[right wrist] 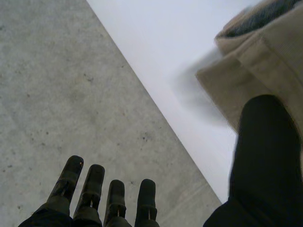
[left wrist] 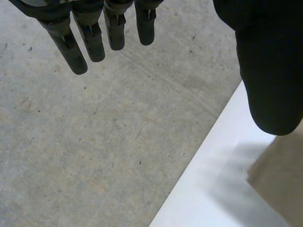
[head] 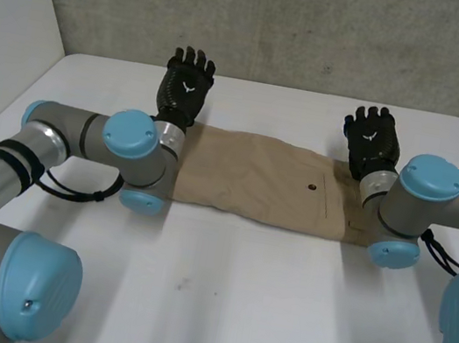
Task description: Fold the shorts.
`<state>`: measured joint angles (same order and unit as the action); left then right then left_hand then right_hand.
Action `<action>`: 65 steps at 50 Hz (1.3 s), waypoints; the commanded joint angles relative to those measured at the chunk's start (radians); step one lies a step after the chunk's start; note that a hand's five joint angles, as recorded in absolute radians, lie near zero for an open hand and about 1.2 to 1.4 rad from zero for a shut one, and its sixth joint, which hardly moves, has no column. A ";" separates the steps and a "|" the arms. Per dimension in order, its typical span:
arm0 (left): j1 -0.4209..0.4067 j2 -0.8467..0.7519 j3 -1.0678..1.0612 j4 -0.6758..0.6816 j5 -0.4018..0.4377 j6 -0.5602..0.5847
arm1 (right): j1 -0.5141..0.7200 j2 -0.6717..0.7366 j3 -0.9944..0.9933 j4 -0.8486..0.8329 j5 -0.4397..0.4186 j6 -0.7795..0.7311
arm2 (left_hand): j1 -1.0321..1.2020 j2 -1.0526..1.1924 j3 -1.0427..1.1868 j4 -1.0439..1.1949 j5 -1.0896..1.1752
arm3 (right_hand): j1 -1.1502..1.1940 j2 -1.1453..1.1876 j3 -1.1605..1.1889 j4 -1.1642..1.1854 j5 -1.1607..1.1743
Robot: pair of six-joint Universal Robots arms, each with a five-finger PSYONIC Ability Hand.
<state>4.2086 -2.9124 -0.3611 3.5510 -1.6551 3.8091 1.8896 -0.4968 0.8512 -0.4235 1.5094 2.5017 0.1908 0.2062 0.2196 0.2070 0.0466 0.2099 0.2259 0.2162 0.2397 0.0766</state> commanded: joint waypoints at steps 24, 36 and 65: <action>0.005 0.731 -1.029 -0.043 -0.005 -0.401 | -0.090 -0.404 0.578 0.290 -0.115 0.365 | -0.015 -0.031 -0.044 -0.032 -0.046 | 0.401 0.385 0.394 0.371 0.359; 0.008 0.728 -1.039 -0.044 -0.014 -0.404 | -0.139 -0.390 0.575 0.199 -0.022 0.329 | -0.015 -0.031 -0.044 -0.032 -0.046 | 1.186 1.170 1.180 1.157 1.145; 0.031 0.940 -1.082 -0.044 -0.012 -0.585 | 0.199 -0.461 0.404 0.174 -0.267 -0.257 | -0.016 -0.032 -0.045 -0.032 -0.047 | 1.186 1.170 1.180 1.157 1.145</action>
<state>4.2420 -1.9723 -1.4919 3.5040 -1.6673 3.2815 1.9193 -1.0296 1.3018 -0.2287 1.3835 2.2266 0.1908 0.2046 0.2196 0.2069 0.0466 0.9600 1.1794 1.1730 1.1942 0.9478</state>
